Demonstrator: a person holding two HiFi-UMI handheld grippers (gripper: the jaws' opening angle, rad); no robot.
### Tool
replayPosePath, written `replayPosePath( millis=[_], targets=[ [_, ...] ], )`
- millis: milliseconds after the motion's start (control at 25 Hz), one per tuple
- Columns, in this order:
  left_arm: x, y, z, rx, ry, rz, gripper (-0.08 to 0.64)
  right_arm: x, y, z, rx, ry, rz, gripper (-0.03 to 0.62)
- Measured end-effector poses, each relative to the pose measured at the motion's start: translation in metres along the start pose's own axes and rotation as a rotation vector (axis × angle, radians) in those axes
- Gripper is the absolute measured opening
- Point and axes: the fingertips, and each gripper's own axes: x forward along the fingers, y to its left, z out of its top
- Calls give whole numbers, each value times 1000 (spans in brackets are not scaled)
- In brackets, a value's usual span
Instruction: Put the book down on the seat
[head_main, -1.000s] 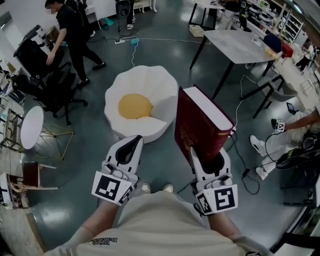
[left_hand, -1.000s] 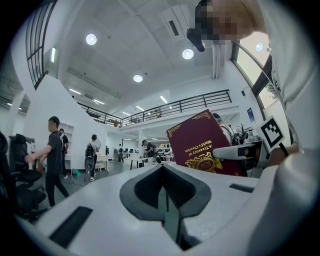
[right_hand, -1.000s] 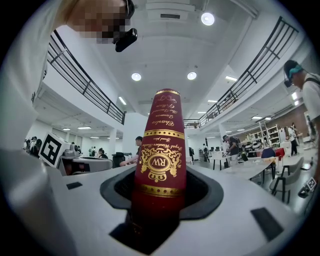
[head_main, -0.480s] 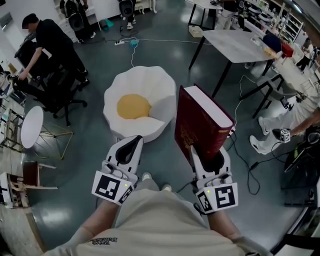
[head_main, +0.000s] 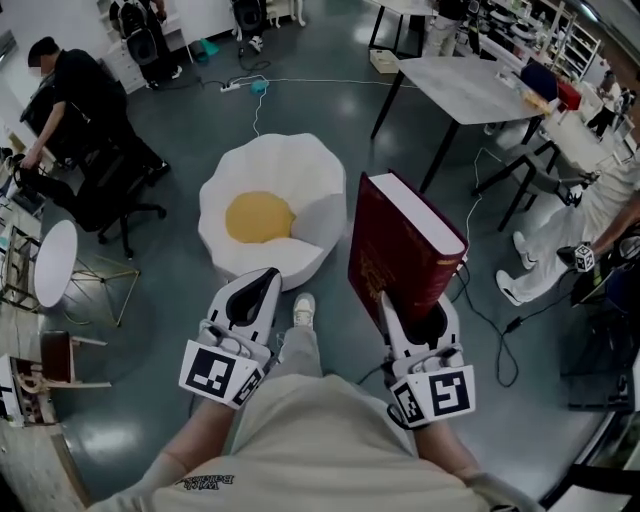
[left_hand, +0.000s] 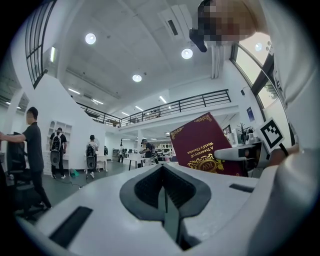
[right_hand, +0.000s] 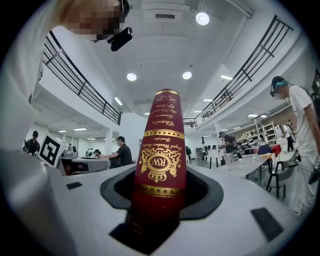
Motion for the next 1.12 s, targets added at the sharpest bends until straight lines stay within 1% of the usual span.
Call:
replayPosePath(
  millis=[120, 280, 680, 920, 1120],
  targets=[
    [29, 5, -3, -9, -4, -2, 5, 14, -21, -1, -7, 6, -4, 215],
    [69, 25, 0, -20, -10, -7, 5, 46, -44, 0, -12, 20, -15, 215],
    [158, 98, -15, -46, 29, -25, 5, 149, -82, -16, 3, 75, -29, 215],
    [218, 166, -11, -56, 47, -56, 5, 237, -96, -13, 0, 109, -45, 215],
    [238, 185, -12, -44, 37, -77, 5, 269, -100, -18, -9, 104, -39, 215]
  ],
)
